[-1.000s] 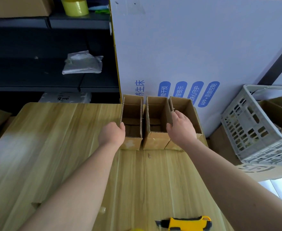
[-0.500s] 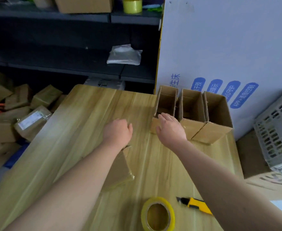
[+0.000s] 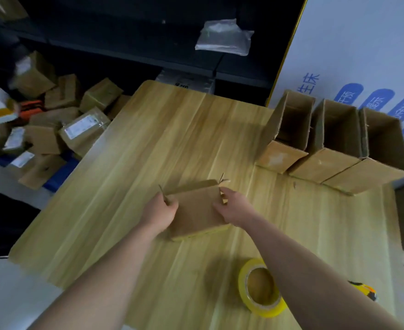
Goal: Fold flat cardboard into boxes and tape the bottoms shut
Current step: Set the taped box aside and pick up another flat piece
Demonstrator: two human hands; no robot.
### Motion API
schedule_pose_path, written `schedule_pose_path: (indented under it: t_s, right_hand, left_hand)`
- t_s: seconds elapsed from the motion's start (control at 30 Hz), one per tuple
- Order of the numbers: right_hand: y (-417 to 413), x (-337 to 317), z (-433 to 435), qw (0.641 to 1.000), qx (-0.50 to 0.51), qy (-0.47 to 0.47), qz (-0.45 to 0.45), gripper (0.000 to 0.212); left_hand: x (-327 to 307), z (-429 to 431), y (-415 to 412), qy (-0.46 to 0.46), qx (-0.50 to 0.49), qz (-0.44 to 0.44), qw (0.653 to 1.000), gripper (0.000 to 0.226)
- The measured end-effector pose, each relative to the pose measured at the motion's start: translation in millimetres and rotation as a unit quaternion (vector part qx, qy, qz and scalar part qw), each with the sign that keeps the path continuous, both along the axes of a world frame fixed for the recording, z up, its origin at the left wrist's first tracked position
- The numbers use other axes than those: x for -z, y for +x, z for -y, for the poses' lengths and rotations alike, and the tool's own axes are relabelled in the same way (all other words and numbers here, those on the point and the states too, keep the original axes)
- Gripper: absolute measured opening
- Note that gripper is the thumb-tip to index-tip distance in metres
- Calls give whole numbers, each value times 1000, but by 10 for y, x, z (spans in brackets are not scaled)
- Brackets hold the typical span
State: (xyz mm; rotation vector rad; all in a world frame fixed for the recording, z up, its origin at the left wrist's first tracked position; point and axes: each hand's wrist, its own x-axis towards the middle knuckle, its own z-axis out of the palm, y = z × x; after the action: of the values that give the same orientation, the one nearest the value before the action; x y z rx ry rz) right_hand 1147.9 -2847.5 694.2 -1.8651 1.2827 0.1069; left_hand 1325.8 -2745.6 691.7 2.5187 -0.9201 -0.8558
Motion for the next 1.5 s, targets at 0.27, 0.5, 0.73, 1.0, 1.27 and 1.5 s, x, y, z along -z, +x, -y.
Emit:
schedule_pose_path:
  t_s: [0.27, 0.5, 0.73, 1.0, 1.27, 1.5]
  right_hand:
    - [19, -204, 343, 946, 266, 39, 180, 49]
    - [-20, -192, 551, 984, 172, -35, 42, 26]
    - [-9, -200, 721, 967, 234, 6, 99, 50]
    - [48, -341, 865, 981, 160, 21, 105, 55]
    - [162, -320, 1434, 982, 178, 14, 62, 54]
    - [294, -392, 1871, 975, 198, 13, 101, 12]
  left_hand:
    - [-312, 335, 127, -137, -177, -123, 967, 67]
    - [-303, 503, 65, -31, 6, -4, 1000, 25]
    - [-366, 684, 112, -38, 100, -18, 994, 56]
    - [-340, 1082, -186, -108, 81, -25, 991, 31]
    - [-371, 1719, -196, -123, 124, -18, 984, 31]
    - [-350, 2298, -70, -112, 129, -30, 985, 34]
